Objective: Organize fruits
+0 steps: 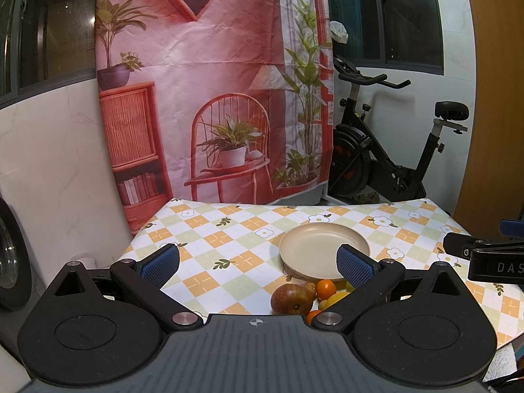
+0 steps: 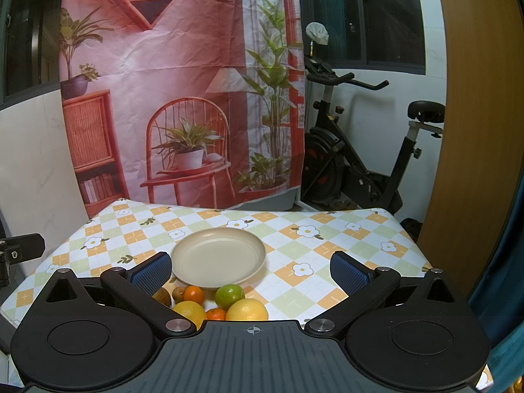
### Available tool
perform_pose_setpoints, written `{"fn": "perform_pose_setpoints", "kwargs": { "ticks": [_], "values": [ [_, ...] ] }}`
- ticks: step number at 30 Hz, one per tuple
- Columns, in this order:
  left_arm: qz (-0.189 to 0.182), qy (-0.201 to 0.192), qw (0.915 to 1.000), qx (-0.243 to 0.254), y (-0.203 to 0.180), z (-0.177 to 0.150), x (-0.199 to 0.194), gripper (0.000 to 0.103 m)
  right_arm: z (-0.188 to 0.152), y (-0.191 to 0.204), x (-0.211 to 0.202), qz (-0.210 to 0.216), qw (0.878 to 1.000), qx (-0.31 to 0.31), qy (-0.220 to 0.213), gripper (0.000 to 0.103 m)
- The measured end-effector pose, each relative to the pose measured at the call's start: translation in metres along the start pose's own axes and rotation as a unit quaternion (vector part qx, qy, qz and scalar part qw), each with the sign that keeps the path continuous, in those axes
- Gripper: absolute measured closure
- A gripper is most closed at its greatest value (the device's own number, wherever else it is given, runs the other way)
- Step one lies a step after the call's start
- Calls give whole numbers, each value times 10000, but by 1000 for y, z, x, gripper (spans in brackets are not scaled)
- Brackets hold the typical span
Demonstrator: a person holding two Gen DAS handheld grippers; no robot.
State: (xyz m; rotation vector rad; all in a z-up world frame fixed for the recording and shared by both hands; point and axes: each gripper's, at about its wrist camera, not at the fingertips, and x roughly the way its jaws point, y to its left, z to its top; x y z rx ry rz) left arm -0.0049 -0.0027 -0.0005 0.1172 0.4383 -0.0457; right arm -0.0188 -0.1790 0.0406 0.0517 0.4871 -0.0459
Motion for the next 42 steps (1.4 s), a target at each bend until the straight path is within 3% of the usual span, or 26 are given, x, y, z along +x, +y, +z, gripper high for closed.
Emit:
{"fn": "perform_pose_setpoints", "kwargs": {
  "ticks": [22,29,35,39,42],
  "values": [
    [-24,19,10000,22,-9,-5,-1,0,-1,1,0,3,10000,-5,-11,0],
    [77,-26,10000,43,-2,-2,6,0,5,-12,4,185,9998,52,-83,0],
    [381,-181,9990,163,2,-2,27,0,6,-26,24,228,9986,-38,-467,0],
    [404,-66,9988,252,1,-4,48,0,-1,-35,50,179,9986,50,-499,0],
    [395,17,9990,196,5,-5,64,1,-6,-43,74,379,9981,224,-421,0]
  ]
}}
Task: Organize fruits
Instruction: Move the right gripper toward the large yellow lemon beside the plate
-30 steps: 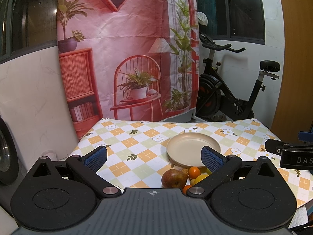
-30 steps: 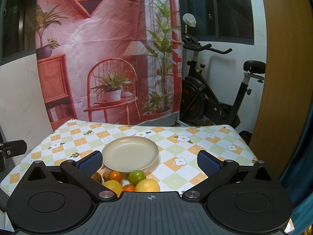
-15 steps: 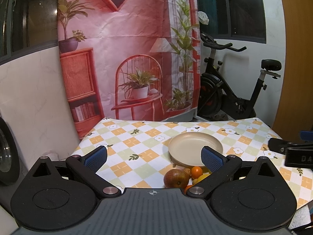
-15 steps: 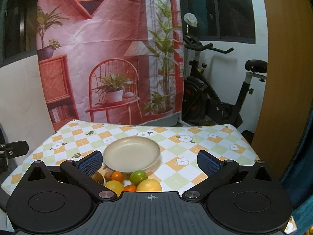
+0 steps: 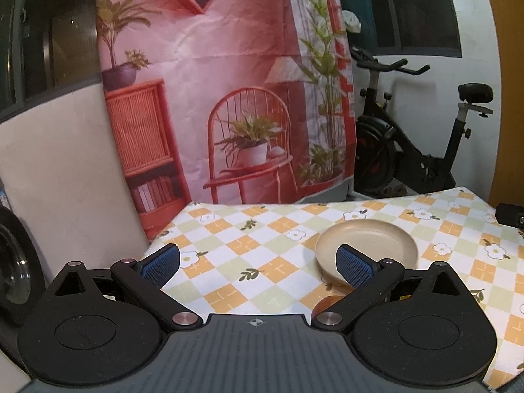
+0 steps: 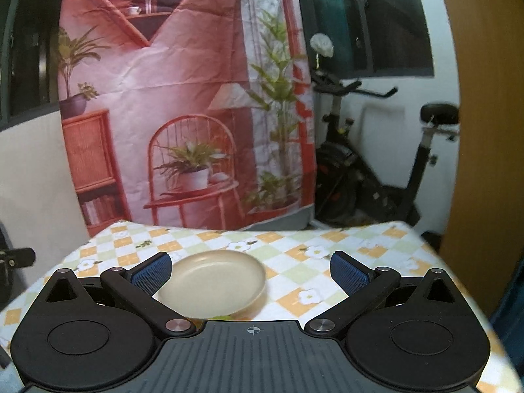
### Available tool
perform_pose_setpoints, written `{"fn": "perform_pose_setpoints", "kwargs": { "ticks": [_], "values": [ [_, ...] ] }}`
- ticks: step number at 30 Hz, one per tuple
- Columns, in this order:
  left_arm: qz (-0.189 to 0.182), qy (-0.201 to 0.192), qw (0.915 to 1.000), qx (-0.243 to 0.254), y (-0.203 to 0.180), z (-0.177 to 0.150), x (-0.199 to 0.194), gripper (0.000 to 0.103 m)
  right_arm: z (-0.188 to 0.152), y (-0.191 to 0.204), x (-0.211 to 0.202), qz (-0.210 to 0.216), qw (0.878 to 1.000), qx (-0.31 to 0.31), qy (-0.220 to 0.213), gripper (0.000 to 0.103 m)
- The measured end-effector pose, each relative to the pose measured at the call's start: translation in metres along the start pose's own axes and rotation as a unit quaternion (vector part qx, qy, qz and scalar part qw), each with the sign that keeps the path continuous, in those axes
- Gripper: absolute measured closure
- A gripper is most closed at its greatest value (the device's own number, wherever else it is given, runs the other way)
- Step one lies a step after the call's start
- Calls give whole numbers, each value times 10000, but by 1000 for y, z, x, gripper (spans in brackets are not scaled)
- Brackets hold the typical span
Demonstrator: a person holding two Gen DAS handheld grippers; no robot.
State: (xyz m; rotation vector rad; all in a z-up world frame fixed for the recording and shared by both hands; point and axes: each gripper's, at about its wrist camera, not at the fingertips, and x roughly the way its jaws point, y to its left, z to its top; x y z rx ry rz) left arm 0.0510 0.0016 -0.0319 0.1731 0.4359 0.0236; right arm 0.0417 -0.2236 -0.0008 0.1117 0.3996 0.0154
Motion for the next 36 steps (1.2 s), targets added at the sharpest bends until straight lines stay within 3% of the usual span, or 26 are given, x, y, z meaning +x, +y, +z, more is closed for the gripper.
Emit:
{"fn": "perform_pose_setpoints", "kwargs": {
  "ticks": [6,11,14,20,30,36],
  "values": [
    [-73,296,9992,-249,12,-5,34,12,-17,-5,33,-51,9995,-134,-281,0],
    [-563,375,9962,-553,19,-13,53,32,-30,-7,56,-33,9986,-488,-176,0],
    [-721,267,9940,-778,19,-19,60,32,-39,-12,68,5,9980,-624,62,0],
    [-855,551,9907,-907,14,-24,82,32,-57,-12,83,56,9961,-779,409,2],
    [-1049,798,9899,-530,-1,-27,95,32,-79,-18,91,662,9920,-869,626,6],
    [-1205,828,9888,-291,-11,-26,97,32,-83,-20,89,712,9905,-917,738,11]
  ]
}}
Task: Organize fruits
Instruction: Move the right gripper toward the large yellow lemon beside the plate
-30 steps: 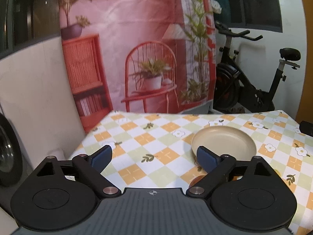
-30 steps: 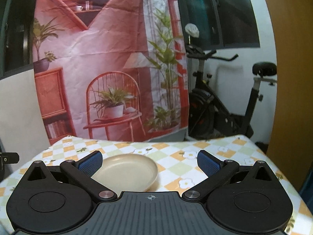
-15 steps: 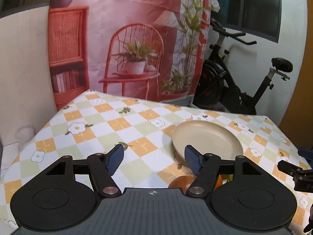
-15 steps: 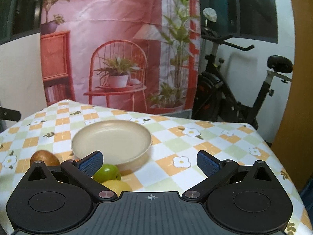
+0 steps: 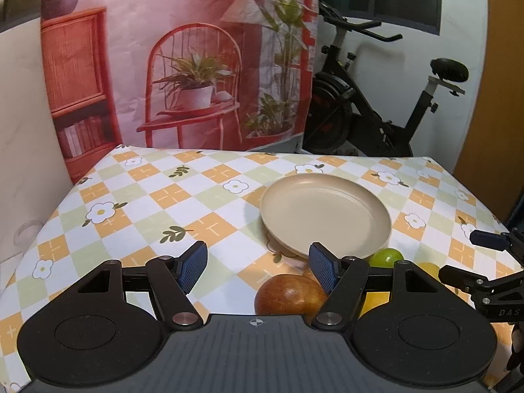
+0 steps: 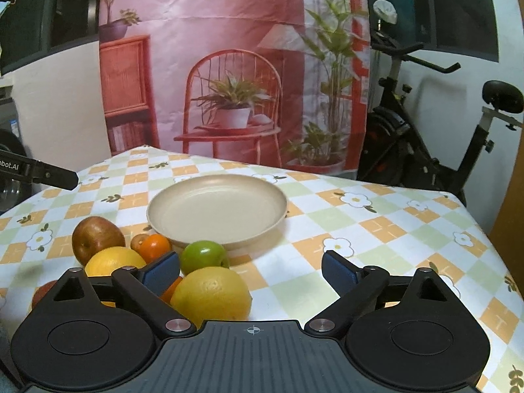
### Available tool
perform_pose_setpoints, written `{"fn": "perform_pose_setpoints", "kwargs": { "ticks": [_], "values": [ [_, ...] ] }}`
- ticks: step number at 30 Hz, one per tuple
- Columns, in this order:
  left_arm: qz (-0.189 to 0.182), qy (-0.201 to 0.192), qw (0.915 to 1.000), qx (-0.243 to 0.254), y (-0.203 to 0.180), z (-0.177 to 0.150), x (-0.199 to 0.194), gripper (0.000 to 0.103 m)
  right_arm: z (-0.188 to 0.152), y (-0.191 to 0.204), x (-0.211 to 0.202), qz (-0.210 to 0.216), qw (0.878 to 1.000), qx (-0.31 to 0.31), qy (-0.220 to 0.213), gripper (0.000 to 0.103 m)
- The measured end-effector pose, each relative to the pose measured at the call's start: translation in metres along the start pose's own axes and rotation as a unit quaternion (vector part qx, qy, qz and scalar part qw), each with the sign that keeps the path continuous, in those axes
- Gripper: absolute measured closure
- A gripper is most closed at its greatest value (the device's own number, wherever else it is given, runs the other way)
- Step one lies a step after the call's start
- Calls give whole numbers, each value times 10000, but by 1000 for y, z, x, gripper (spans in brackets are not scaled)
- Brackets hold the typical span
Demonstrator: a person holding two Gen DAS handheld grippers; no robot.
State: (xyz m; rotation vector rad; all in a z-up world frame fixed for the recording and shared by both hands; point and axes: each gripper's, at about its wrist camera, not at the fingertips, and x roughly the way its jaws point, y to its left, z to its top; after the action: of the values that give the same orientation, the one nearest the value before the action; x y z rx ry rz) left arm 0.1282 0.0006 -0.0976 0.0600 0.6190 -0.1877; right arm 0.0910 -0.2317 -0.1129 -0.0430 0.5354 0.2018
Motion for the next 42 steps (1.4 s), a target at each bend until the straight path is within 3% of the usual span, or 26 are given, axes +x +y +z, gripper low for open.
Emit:
{"fn": "perform_pose_setpoints", "kwargs": {
  "ticks": [8,17,24,33,36,42],
  "values": [
    [-9,130,9999,-4,-4,1,6,32,-2,-5,1,-249,9991,22,353,18],
    [-254,255,9993,106,-15,0,9,32,-4,-7,-4,-215,9983,-20,540,24],
    [-708,375,9959,417,-41,14,23,47,-7,-12,2,-122,9964,-88,831,29],
    [-1690,868,9787,776,-85,15,55,58,-9,-16,4,158,9938,-214,1076,40],
    [-2053,1154,9685,803,-95,13,68,71,-9,-19,5,264,9931,-184,1125,46],
    [-2308,1530,9594,533,-99,10,88,74,-12,-22,10,408,9912,-167,1247,50]
  ]
}}
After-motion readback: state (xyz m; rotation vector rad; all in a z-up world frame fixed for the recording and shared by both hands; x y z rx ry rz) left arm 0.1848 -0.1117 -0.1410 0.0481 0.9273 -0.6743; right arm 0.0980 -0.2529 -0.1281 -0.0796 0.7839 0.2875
